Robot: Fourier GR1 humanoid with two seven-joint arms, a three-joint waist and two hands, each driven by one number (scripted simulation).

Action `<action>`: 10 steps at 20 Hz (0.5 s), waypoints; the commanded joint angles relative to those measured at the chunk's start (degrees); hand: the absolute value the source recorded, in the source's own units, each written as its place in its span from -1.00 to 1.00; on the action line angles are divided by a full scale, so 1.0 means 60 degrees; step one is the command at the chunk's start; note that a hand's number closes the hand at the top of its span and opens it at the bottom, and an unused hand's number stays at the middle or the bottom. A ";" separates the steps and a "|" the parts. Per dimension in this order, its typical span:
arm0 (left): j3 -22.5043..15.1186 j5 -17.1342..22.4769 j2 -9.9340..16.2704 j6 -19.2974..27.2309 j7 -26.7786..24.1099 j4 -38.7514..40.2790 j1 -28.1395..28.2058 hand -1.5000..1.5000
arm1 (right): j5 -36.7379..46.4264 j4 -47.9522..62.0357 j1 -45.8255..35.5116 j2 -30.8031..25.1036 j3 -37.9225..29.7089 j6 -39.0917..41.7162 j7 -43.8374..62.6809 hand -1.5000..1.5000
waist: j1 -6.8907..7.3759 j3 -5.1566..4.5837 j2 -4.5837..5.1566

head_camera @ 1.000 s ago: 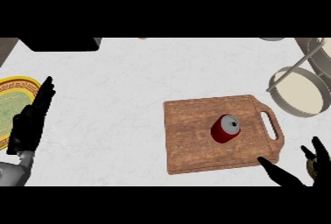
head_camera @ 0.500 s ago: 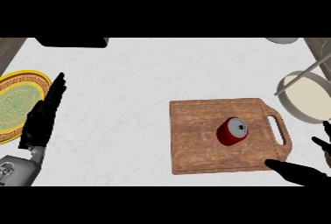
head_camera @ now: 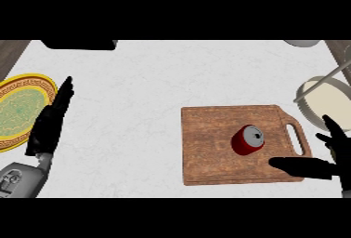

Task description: Pick the can from the cutting board and place it in the tiered basket

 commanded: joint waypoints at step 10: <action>0.0091 -0.0167 -0.0167 -0.0023 0.0124 -0.0087 0.0033 0.00 | 0.1019 0.1359 -0.1235 0.1604 0.0865 0.0933 0.2340 -1.00 | -0.0120 0.0006 -0.0078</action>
